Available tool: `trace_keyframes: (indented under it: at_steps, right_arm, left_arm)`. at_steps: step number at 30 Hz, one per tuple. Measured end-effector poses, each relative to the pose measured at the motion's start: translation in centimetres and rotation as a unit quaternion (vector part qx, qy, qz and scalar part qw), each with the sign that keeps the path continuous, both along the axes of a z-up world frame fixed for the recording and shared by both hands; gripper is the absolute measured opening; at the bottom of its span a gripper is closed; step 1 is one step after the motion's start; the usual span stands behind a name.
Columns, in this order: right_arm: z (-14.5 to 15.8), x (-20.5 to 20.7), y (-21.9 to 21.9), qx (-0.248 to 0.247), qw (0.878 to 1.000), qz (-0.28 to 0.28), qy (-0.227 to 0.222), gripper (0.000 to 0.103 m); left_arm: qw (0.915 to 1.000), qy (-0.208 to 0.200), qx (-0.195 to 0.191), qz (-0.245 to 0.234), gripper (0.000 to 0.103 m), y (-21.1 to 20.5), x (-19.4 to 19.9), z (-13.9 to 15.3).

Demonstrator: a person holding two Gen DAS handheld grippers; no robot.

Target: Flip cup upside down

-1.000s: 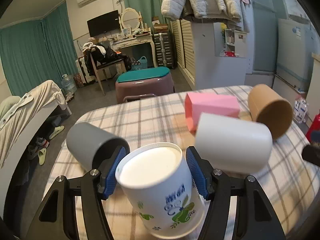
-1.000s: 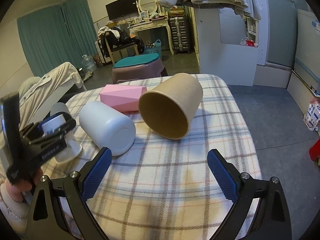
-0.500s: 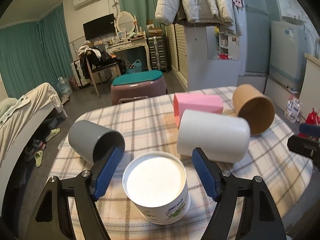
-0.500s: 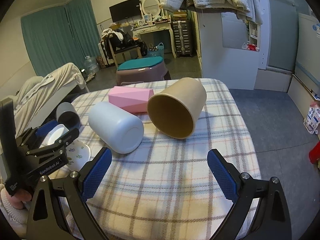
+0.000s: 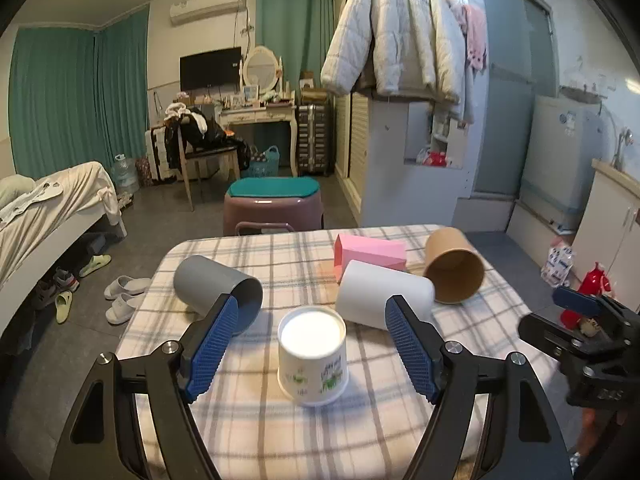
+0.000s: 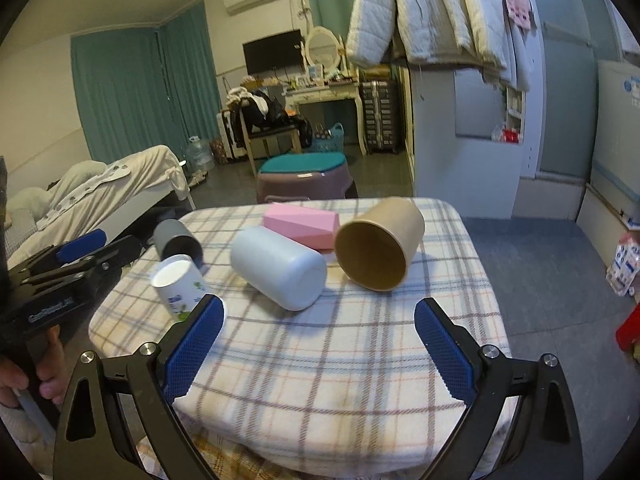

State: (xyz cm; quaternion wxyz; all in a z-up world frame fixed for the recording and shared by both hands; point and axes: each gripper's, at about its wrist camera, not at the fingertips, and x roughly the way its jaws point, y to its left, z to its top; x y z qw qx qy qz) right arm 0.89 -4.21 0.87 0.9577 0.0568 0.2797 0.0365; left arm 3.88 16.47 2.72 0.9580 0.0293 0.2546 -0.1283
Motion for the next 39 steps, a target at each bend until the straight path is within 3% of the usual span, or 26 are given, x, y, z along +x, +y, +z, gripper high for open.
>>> trace_keyframes:
  at_steps: [8, 11, 14, 16, 28, 39]
  right_arm:
    - [-0.1, -2.9, 3.2, -0.016, 1.0, 0.01, -0.025, 0.097]
    - [-0.4, -3.7, 4.6, -0.028, 0.999, 0.021, -0.04, 0.097]
    - [-1.0, -4.4, 5.7, -0.034, 0.998, 0.022, -0.053, 0.097]
    - [-1.6, -4.8, 6.1, -0.029, 0.998, 0.022, -0.059, 0.103]
    - [-3.0, -5.1, 5.8, -0.02, 0.998, 0.014, -0.052, 0.103]
    - [-3.4, -5.4, 5.5, -0.017, 0.999, 0.01, -0.051, 0.103]
  left_arm:
    - [0.9998, -0.02, -0.005, 0.008, 0.086, 2.7, -4.5, -0.8]
    - [0.9994, -0.032, -0.011, 0.012, 0.098, 3.5, -5.9, -1.6]
    - [0.9983, -0.05, -0.003, 0.03, 0.103, 4.0, -7.1, -2.9]
    - [0.9982, -0.049, -0.003, 0.035, 0.103, 4.4, -7.2, -3.4]
    - [0.997, -0.051, -0.017, 0.057, 0.103, 5.2, -7.6, -4.7]
    - [0.998, -0.037, -0.016, 0.049, 0.103, 4.9, -7.8, -5.1]
